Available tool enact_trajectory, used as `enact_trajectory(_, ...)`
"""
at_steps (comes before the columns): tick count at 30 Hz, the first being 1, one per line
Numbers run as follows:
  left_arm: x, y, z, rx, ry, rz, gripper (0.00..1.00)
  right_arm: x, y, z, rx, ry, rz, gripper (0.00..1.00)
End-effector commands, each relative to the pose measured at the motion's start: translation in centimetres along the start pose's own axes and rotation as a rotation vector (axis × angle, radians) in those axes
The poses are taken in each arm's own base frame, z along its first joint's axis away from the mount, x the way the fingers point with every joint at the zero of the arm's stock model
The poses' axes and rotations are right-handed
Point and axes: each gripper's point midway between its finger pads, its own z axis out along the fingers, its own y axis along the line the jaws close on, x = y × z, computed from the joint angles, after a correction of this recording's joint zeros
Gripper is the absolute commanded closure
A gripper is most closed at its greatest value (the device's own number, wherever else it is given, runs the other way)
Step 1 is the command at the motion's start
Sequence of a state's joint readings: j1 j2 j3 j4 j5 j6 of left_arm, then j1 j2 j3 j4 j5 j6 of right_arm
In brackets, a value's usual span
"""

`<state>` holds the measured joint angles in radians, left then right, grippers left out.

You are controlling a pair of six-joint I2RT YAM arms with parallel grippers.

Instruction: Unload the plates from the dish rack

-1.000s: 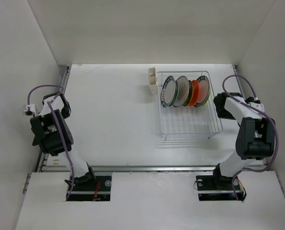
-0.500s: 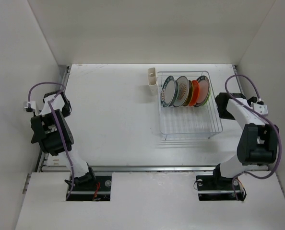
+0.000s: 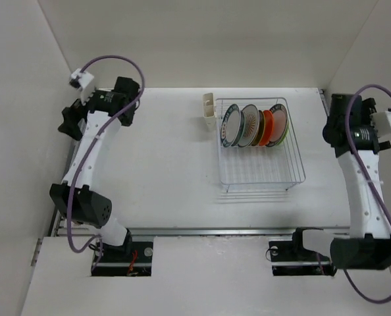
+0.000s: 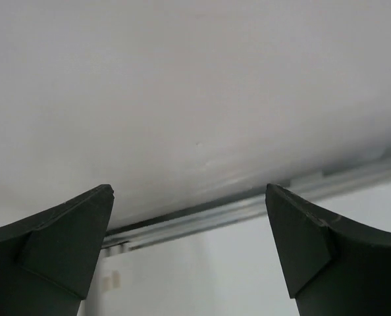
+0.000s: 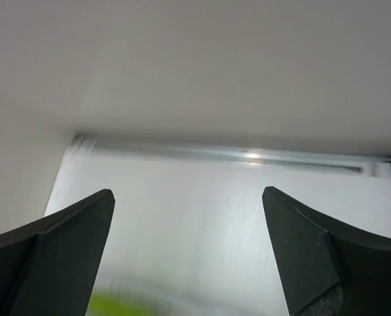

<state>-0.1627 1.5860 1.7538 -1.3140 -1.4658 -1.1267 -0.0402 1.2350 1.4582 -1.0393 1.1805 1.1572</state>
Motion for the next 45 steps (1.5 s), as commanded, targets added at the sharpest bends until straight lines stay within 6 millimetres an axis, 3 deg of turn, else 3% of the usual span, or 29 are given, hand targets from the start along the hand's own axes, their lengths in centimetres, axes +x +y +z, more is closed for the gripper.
enact_trajectory(1, -3.5, 1.8, -3.3, 0.147, -0.023, 0.450, 0.00, 0.2, 9.2, -5.8, -0.698, 0.139, -0.262, 0.00)
enact_trajectory(2, 0.1, -1.4, -5.8, 0.450, 0.166, 0.505, 0.00, 0.3, 10.2, -7.7, -0.831, 0.156, -0.253, 0.00)
enact_trajectory(3, 0.3, -3.3, -7.8, 0.654, 0.219, 0.460, 0.00, 0.7, 11.2, -10.2, -0.989, 0.201, -0.246, 0.00)
enact_trajectory(4, 0.6, -3.8, -9.8, 0.869, 0.220, 0.533, 0.00, 0.3, 11.7, -11.3, -1.048, 0.206, -0.230, 0.00)
enact_trajectory(5, -0.8, -2.3, -12.3, 1.089, 0.192, 0.477, 0.00, 0.5, 12.2, -11.9, -1.086, 0.216, -0.246, 0.00)
enact_trajectory(6, 0.6, -3.0, -16.4, 1.366, 0.209, 0.484, 0.00, 1.1, 12.5, -12.2, -1.108, 0.243, -0.284, 0.00)
enact_trajectory(7, 0.4, -2.1, -17.9, 1.469, 0.182, 0.491, 0.00, 0.8, 13.4, -13.4, -1.169, 0.266, -0.310, 0.00)
enact_trajectory(8, 0.5, -1.2, -18.8, 1.536, 0.173, 0.513, 0.00, 4.3, 13.4, -12.4, -1.131, 0.365, -0.409, 0.00)
enact_trajectory(9, 1.1, 0.1, -19.2, 1.592, 0.164, 0.608, 0.00, 5.6, 13.5, -11.8, -1.108, 0.400, -0.457, 0.00)
enact_trajectory(11, 2.2, 0.9, -18.5, 1.571, 0.167, 0.717, 0.00, 8.9, 13.6, -10.6, -1.070, 0.490, -0.525, 0.00)
enact_trajectory(15, 3.4, 2.0, -14.3, 1.335, 0.172, 0.855, 0.00, 11.8, 13.9, -9.6, -1.042, 0.559, -0.545, 0.01)
enact_trajectory(18, 3.6, 3.0, -12.6, 1.225, 0.156, 0.817, 0.00, 14.0, 13.8, -8.2, -0.995, 0.596, -0.566, 0.17)
enact_trajectory(22, 5.0, 3.7, -12.6, 1.247, 0.125, 0.775, 0.00, 15.8, 12.7, -6.2, -0.926, 0.630, -0.582, 0.32)
enact_trajectory(23, 5.1, 4.1, -12.7, 1.262, 0.105, 0.752, 0.00, 16.1, 12.7, -6.0, -0.925, 0.630, -0.582, 0.42)
enact_trajectory(26, 5.1, 4.8, -12.9, 1.284, 0.084, 0.693, 0.00, 16.8, 12.0, -5.7, -0.910, 0.626, -0.572, 0.53)
enact_trajectory(29, 7.1, 4.7, -13.4, 1.324, 0.110, 0.757, 0.00, 19.3, 11.6, -5.2, -0.911, 0.673, -0.607, 0.53)
enact_trajectory(32, 8.9, 4.6, -13.5, 1.347, 0.127, 0.833, 0.00, 22.3, 11.3, -5.2, -0.925, 0.759, -0.649, 0.42)
enact_trajectory(37, 11.5, 4.3, -13.3, 1.357, 0.141, 0.949, 0.00, 24.2, 11.2, -4.9, -0.931, 0.790, -0.657, 0.42)
enact_trajectory(45, 12.6, 3.3, -12.9, 1.320, 0.162, 0.957, 0.00, 26.9, 11.5, -3.9, -0.924, 0.822, -0.694, 0.54)
